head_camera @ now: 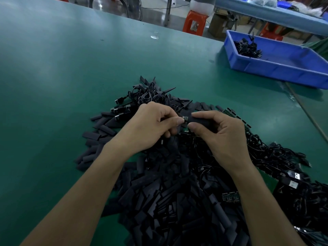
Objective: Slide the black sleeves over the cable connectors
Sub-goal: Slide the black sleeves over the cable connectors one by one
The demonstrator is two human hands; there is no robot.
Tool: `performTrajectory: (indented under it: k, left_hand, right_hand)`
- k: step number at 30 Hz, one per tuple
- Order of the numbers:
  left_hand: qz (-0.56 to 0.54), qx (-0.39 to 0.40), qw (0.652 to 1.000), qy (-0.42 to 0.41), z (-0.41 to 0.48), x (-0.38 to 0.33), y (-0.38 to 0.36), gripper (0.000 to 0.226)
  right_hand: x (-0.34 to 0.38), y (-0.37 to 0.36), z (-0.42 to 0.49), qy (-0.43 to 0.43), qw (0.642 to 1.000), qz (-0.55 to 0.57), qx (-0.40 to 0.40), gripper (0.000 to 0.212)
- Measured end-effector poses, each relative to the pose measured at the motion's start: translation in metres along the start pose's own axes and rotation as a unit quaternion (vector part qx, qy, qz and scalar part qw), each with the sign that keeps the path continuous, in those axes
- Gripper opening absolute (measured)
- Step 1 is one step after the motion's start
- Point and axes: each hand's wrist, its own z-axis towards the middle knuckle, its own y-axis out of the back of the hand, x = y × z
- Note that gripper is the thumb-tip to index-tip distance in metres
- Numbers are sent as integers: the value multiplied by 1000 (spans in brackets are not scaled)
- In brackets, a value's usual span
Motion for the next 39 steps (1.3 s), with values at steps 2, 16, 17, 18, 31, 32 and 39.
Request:
performTrajectory:
  k: [2,16,17,18,31,32,39]
  left_hand:
    - [18,-3,1000,-4,-1,0,-1,20]
    - [49,7,998,-30,-2,-4,-4,19]
    - [46,9,998,-29,-3,-5,-4,18]
    - [42,10,999,-28,-3,-6,-4,18]
    - [75,24,996,-43,-4,-8,-6,24]
    - [71,20,996,-43,-4,-8,-6,25]
    - [47,-16,999,-20,-5,-9,-6,22]
  right_hand:
    - [0,-1,0,8,1000,-12,-3,22]
    - [-2,-7,-3,17,1000,15,-14,18]
    - [-2,-7,-3,12,1000,20,-13,18]
    - [-2,-7,-2,10,1000,22,-14,18]
    - [-2,-4,-1,-12,1000,17,-8,20]
    - [-2,-4,-2,-11,1000,16,-17,23]
    - [-5,-15,-5,-56,983,37,-171,24]
